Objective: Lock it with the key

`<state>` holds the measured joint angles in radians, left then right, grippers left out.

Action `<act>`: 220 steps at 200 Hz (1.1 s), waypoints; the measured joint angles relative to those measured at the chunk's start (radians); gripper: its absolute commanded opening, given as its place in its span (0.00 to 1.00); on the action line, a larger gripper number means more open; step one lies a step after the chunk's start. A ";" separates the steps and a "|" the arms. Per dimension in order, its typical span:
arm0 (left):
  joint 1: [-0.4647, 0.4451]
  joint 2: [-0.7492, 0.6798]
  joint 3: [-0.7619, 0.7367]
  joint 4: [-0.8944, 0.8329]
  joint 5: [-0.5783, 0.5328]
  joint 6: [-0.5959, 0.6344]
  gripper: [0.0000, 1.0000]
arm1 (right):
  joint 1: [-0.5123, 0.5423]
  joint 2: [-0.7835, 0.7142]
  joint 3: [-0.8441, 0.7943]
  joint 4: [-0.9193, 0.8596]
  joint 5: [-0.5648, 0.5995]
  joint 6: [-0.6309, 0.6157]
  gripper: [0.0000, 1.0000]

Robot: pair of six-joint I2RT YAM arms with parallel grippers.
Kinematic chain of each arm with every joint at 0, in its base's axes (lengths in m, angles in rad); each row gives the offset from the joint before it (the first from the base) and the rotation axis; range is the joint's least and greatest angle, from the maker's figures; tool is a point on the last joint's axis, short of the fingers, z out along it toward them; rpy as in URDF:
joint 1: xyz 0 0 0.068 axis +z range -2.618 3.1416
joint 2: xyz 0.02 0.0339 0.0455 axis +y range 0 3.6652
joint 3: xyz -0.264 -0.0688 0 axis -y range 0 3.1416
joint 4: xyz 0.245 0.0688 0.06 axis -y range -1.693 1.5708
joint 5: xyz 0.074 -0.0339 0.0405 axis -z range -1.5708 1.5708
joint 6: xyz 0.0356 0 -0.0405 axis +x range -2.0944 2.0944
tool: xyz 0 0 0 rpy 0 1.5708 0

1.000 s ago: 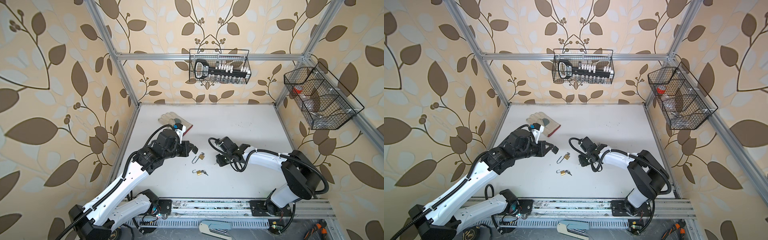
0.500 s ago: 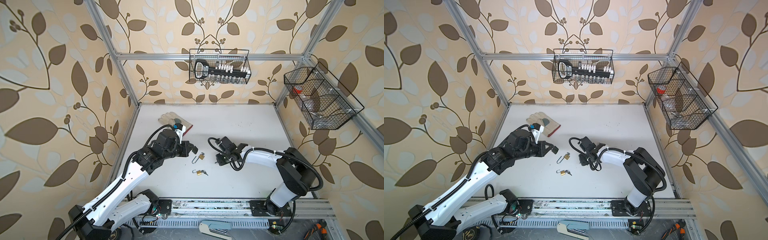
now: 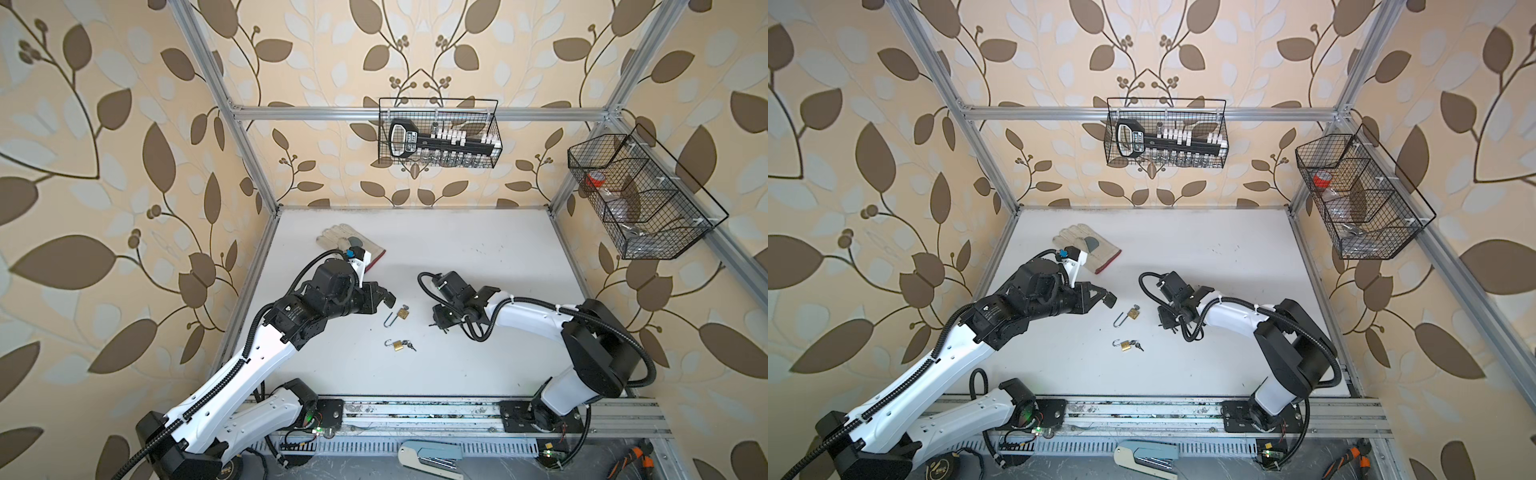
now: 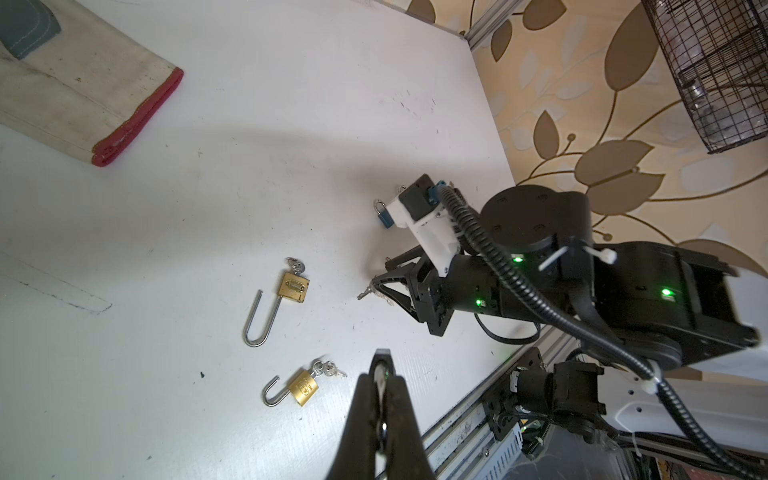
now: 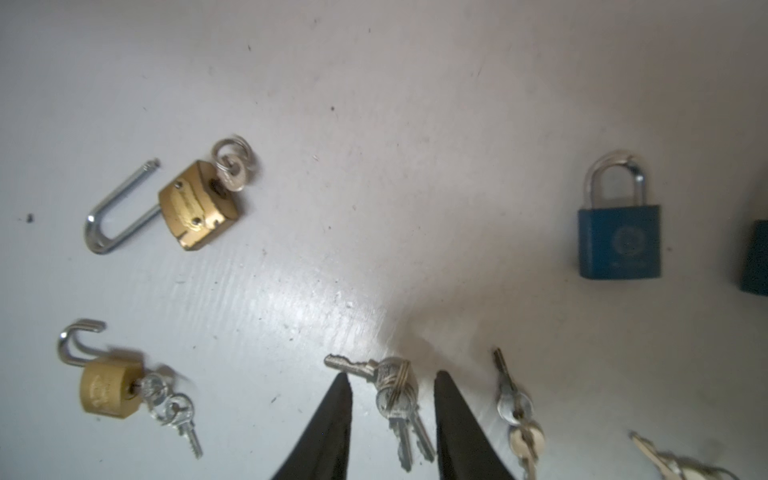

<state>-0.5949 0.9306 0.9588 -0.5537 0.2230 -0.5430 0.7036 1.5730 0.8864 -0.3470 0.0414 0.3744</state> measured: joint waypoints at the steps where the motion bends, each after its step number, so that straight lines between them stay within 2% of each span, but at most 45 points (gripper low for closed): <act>1: 0.000 0.000 0.000 0.000 0.000 0.000 0.00 | 0.000 -0.006 0.000 0.000 0.000 -0.002 0.43; 31: 0.000 -0.008 -0.017 0.018 0.001 -0.012 0.00 | 0.000 -0.167 -0.041 0.027 0.012 -0.015 0.62; 45: 0.000 -0.008 -0.029 0.037 0.005 -0.016 0.00 | 0.000 -0.249 -0.065 0.040 0.019 -0.028 0.66; 67: 0.000 -0.007 -0.046 0.078 0.025 -0.023 0.00 | 0.000 -0.373 -0.101 0.086 0.042 -0.045 0.69; 98: 0.000 0.013 -0.049 0.149 0.089 -0.031 0.00 | 0.000 -0.509 -0.178 0.212 0.097 -0.063 0.69; 117: 0.000 0.044 -0.049 0.189 0.136 -0.034 0.00 | -0.001 -0.577 -0.233 0.281 0.083 -0.109 0.70; 168: -0.048 0.114 -0.048 0.266 0.204 -0.037 0.00 | 0.006 -0.621 -0.223 0.344 -0.168 -0.290 0.69; 220: -0.081 0.134 -0.048 0.317 0.229 -0.051 0.00 | 0.084 -0.578 -0.196 0.395 -0.220 -0.372 0.79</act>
<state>-0.6758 1.0649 0.9112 -0.2371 0.4522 -0.5938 0.7872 0.9951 0.6903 0.0483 -0.1787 0.0029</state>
